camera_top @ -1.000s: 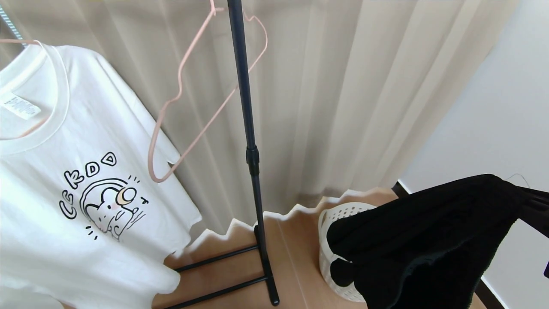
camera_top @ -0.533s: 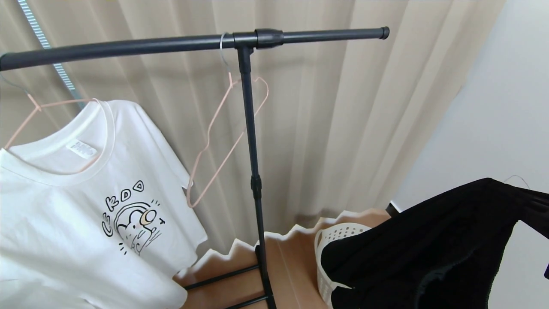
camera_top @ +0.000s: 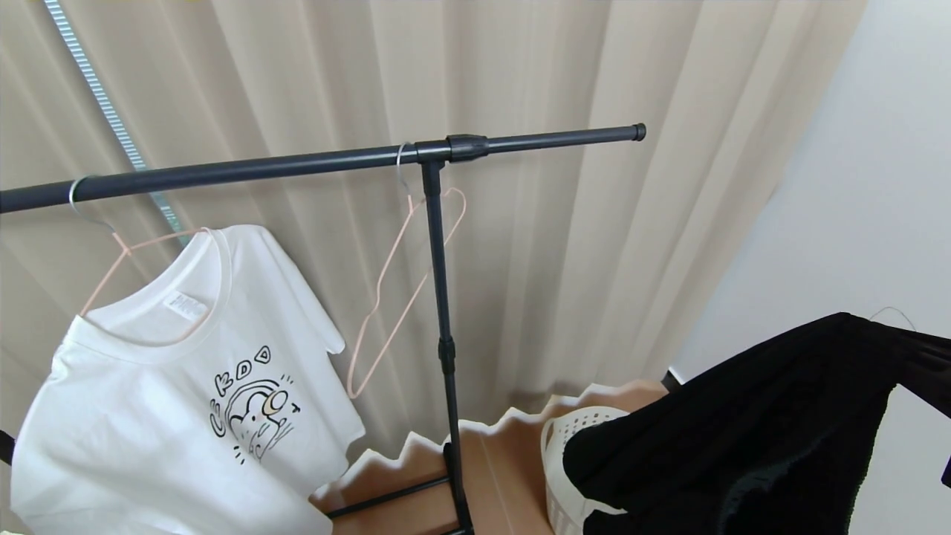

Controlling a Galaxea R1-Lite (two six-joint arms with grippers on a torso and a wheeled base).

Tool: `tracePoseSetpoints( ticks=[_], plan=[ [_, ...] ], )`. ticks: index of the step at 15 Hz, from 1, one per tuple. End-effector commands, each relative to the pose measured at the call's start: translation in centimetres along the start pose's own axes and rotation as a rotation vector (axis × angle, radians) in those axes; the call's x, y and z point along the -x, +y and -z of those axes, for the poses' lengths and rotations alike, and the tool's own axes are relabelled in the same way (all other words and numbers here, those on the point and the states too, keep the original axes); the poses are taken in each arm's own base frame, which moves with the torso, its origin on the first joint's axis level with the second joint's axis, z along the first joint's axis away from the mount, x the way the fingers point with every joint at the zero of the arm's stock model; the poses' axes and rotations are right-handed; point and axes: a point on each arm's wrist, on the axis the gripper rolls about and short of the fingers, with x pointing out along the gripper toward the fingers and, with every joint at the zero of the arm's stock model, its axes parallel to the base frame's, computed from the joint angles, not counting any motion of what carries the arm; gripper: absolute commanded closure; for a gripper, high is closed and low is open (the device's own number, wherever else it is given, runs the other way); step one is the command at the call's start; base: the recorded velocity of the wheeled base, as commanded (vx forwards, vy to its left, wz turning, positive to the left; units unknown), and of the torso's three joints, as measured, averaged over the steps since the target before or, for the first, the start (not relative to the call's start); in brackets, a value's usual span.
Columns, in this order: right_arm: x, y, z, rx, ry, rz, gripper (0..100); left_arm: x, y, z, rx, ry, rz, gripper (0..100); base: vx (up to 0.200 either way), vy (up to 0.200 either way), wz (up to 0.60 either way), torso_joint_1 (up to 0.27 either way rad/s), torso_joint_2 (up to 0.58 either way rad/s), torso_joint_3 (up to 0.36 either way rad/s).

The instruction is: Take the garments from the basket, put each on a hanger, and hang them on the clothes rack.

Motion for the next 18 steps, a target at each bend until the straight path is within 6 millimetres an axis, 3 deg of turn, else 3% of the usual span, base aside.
tracePoseSetpoints(
  ticks=[1,10,18],
  plan=[
    [0.1,-0.02,0.04,0.008,-0.003,0.0,100,0.0,0.0,0.01,0.0,0.001,0.0,0,0.0,0.0,0.0,0.124,-0.31,-0.139],
    [0.04,0.0,0.28,0.031,0.005,0.001,100,0.0,0.0,0.0,0.0,-0.001,0.0,0,0.0,0.0,0.0,0.013,-0.02,0.112],
    [0.08,0.06,0.63,0.039,0.015,-0.002,100,0.0,0.0,0.0,0.002,-0.001,-0.002,0,0.0,0.0,0.0,0.154,-0.35,-0.183]
  ],
)
